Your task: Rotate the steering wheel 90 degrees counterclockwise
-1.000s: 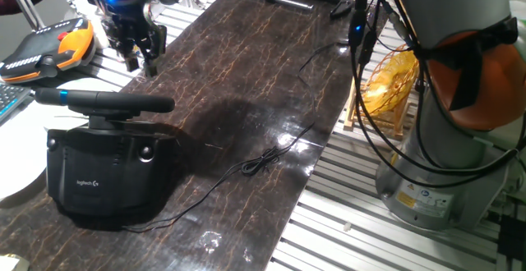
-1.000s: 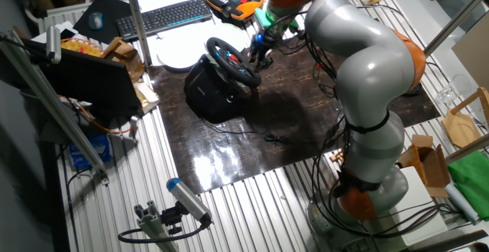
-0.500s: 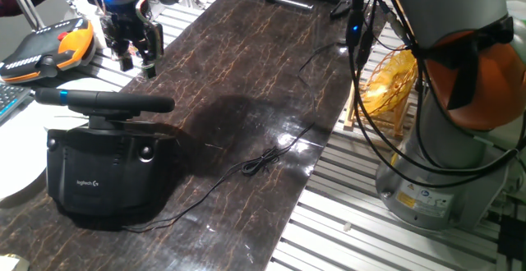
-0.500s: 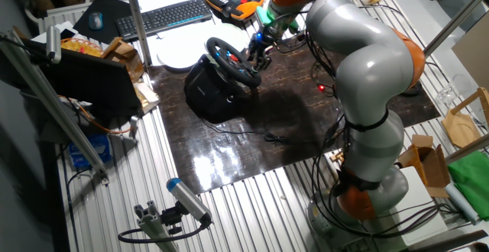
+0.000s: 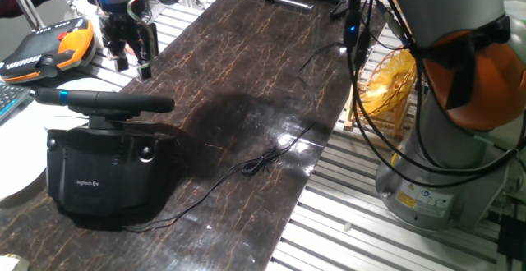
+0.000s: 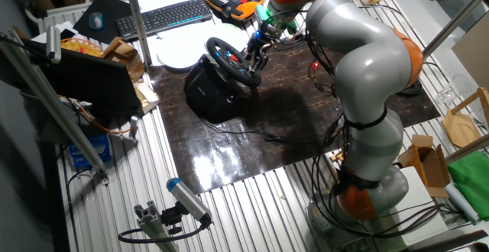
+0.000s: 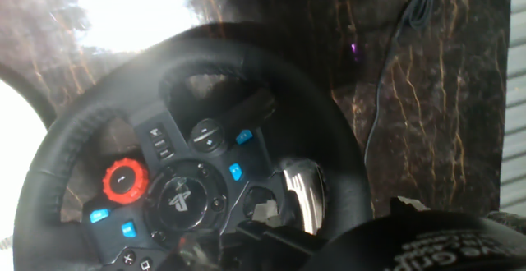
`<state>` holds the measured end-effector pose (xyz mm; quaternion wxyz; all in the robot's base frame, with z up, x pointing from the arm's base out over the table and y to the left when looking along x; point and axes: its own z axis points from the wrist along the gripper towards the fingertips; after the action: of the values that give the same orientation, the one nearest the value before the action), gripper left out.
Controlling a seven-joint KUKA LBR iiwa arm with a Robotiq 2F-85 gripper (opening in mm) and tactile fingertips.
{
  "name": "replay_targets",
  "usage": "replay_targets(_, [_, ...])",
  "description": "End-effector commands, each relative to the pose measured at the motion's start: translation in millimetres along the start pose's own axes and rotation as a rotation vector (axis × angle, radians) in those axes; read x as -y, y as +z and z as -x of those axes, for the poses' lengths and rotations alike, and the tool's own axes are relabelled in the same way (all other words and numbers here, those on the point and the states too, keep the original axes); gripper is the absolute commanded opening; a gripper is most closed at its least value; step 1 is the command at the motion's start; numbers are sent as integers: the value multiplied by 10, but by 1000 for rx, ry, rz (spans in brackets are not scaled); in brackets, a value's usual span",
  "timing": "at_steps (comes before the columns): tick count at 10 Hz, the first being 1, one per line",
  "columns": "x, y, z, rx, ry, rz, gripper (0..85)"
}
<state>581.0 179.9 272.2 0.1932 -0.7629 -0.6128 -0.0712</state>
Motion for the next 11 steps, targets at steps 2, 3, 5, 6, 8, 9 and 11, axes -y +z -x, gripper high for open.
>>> replay_targets(2, [24, 12, -69, -12, 7, -9, 720])
replay_targets(3, [41, 32, -117, -14, 16, -13, 720])
replay_targets(5, [70, 91, -217, -29, 34, -10, 720])
replay_targets(6, [84, 115, -258, -36, 39, -6, 713])
replay_targets(8, [98, 152, -328, -50, 49, -1, 693])
replay_targets(9, [91, 173, -362, -55, 48, -1, 690])
replay_targets(11, [76, 201, -411, -69, 48, 0, 677])
